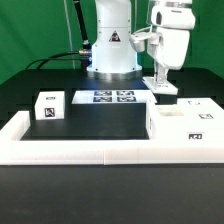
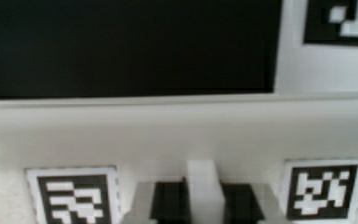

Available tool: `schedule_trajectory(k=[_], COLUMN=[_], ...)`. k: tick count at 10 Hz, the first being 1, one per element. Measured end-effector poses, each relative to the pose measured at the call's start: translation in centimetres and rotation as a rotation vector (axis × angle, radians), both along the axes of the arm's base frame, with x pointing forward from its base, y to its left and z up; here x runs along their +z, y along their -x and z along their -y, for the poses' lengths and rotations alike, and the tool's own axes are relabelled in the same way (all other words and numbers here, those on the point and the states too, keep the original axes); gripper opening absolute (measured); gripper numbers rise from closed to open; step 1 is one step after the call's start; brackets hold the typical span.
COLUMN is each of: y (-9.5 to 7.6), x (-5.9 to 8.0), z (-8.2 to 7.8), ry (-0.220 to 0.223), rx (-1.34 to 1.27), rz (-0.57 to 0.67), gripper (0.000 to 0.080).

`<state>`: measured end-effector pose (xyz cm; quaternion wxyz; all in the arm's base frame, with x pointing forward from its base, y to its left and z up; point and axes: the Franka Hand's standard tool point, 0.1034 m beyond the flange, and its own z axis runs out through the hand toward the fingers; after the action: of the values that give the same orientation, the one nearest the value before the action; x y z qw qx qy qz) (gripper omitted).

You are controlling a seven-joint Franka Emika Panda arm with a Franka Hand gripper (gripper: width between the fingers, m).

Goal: Assemble cabinet

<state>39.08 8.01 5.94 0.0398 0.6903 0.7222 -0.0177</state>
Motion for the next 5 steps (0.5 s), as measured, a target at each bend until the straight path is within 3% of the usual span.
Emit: schedule_trajectory(k=[2, 5], y=[-1.09, -1.34], x=[0.42, 0.22], z=[0.65, 0.79], ry=[0.004, 0.002], rx=[0.020, 0.012], rz=[0.009, 0.009], gripper=[0.0071, 0.0071])
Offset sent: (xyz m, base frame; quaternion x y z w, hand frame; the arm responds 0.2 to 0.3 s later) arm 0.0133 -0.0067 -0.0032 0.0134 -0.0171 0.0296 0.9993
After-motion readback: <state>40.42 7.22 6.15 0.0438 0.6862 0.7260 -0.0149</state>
